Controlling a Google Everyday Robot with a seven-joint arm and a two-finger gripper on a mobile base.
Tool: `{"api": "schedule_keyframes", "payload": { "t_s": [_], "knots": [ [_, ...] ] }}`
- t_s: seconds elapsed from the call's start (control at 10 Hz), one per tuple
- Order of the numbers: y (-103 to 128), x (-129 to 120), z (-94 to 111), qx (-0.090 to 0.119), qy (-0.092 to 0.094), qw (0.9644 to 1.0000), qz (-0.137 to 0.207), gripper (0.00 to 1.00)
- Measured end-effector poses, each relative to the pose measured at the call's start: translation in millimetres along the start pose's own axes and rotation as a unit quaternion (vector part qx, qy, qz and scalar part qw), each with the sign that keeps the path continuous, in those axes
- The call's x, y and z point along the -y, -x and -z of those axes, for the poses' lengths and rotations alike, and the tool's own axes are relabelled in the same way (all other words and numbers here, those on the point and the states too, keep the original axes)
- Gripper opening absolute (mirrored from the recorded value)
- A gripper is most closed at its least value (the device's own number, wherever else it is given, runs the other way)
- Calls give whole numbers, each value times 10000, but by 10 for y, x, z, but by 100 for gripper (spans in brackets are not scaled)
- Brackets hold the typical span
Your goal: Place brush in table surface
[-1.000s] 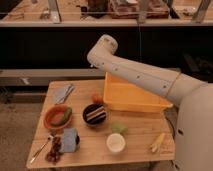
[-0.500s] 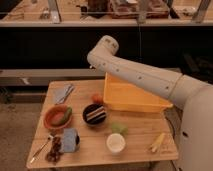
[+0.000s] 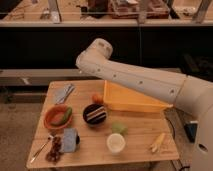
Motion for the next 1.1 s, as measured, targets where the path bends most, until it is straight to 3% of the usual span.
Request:
{"api": "schedule_keyframes", "payload": {
  "t_s": [0.2,0.3,0.6,0.8,1.1],
  "knots": [
    [53,-70,-131,706,94,9974,-133,0],
    [77,-150,-213,918,162,9954,-235,0],
    [159,-208,-281,1057,380,9934,-215,0],
    [251,-223,-290,1129,430,9925,-181,0],
    [603,-263,-586,1320,504,9898,-184,0]
  ]
}}
